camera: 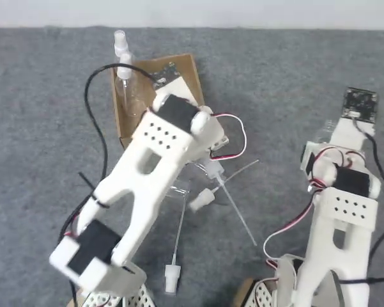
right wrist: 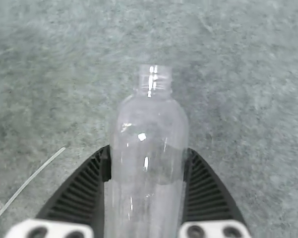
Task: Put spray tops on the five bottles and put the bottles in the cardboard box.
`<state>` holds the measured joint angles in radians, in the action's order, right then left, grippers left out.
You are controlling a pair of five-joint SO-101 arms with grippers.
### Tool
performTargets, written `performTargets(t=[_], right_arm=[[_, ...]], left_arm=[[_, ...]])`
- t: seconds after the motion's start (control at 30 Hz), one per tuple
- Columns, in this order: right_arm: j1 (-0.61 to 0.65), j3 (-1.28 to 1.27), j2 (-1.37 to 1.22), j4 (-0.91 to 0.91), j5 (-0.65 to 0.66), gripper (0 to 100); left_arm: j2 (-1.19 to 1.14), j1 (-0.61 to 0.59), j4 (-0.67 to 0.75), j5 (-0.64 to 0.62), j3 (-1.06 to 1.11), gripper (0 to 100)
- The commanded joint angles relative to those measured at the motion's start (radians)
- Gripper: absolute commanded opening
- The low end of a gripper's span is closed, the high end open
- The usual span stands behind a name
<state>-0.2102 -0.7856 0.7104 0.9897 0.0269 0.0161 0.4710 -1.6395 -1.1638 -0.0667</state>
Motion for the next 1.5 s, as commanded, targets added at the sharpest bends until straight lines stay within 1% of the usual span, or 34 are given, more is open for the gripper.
performTargets(t=[0.0,0.17,0.3,0.43,0.6,0.77,0.9,1.0,1.1,1.27,1.37,1.47], right_arm=[[0.042,0.009,0.042,-0.012,0.023,3.2],[0.085,0.009,0.042,0.008,0.025,3.1],[0.114,0.009,0.042,0.019,0.025,3.1],[0.153,0.015,0.054,0.065,0.069,3.0],[0.182,-0.035,0.185,0.071,0.074,3.0],[0.248,-0.101,0.311,0.068,0.074,3.0],[0.297,-0.137,0.378,0.068,0.080,3.1],[0.334,-0.166,0.420,0.068,0.132,3.1],[0.372,-0.196,0.470,0.065,0.144,3.1],[0.420,-0.293,0.588,-0.001,0.146,3.2],[0.447,-0.368,0.670,-0.054,0.152,3.3],[0.456,-0.430,0.751,-0.091,0.153,3.4]], left_arm=[[0.124,-0.018,0.023,0.011,0.012,1],[0.221,-0.060,0.109,0.066,0.105,1],[0.321,-0.072,0.178,0.064,0.202,1],[0.423,-0.078,0.253,0.066,0.300,1],[0.539,-0.140,0.367,0.080,0.415,1],[0.635,-0.192,0.460,0.097,0.512,1],[0.694,-0.222,0.491,0.097,0.555,1],[0.733,-0.252,0.499,0.094,0.573,1],[0.773,-0.278,0.497,0.094,0.591,1],[0.839,-0.324,0.499,0.092,0.621,1],[0.867,-0.339,0.506,0.044,0.639,1],[0.888,-0.361,0.557,0.018,0.677,1]])
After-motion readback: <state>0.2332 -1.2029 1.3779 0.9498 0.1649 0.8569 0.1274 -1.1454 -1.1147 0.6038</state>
